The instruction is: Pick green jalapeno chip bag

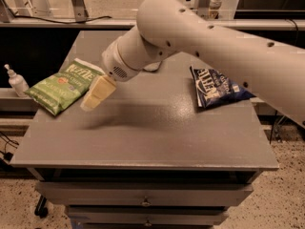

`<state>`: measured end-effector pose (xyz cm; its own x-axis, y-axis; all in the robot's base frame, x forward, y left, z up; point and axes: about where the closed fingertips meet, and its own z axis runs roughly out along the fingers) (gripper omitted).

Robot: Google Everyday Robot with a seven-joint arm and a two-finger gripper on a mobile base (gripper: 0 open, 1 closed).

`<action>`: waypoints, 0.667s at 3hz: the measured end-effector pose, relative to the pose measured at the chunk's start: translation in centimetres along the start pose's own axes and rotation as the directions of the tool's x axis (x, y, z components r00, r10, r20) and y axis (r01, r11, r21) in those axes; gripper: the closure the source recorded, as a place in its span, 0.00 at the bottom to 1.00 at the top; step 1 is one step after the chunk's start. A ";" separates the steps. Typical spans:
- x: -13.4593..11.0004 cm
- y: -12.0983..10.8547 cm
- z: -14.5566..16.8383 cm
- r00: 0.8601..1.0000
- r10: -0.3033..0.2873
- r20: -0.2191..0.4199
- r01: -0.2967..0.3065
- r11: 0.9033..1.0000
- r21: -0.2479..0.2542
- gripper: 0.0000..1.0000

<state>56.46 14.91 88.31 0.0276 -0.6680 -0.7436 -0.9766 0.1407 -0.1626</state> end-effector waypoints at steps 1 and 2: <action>-0.6 0.1 4.0 1.000 0.008 0.023 -0.007 0.999 -0.039 0.00; -1.6 -0.2 7.9 0.999 0.010 0.048 -0.007 0.997 -0.073 0.00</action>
Offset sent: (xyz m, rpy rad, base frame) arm 0.0326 0.1054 -0.0570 0.0763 0.0677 0.0851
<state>58.31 21.69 84.44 0.0280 -0.6306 -0.7756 -0.9897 0.0917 -0.1103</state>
